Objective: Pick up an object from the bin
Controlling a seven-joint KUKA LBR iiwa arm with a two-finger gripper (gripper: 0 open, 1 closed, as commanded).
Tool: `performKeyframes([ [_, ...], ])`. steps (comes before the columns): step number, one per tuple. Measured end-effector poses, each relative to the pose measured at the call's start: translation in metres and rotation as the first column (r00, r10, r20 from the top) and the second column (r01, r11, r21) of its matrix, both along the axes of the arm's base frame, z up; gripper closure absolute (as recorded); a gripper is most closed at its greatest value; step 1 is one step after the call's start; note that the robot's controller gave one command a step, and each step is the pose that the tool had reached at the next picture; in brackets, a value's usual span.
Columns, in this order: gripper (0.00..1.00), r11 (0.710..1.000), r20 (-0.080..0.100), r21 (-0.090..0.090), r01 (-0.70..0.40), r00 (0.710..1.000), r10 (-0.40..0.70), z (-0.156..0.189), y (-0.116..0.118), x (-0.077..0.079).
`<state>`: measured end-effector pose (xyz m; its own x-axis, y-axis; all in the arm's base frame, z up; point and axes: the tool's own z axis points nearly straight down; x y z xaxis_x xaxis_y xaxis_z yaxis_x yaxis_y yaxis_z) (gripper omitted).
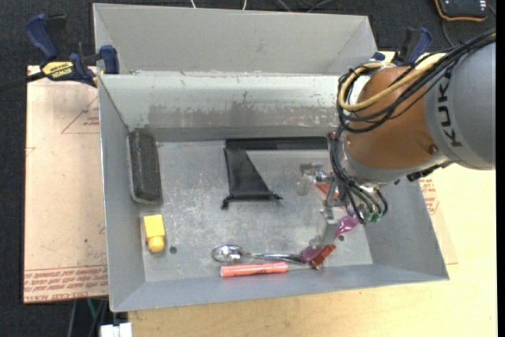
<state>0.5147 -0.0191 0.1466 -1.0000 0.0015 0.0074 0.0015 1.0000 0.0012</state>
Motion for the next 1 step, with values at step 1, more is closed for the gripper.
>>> performKeyframes([
  [1,0.0,1.0,0.008,0.0,-0.002,1.0,0.002,0.0042,0.0001,0.0019],
])
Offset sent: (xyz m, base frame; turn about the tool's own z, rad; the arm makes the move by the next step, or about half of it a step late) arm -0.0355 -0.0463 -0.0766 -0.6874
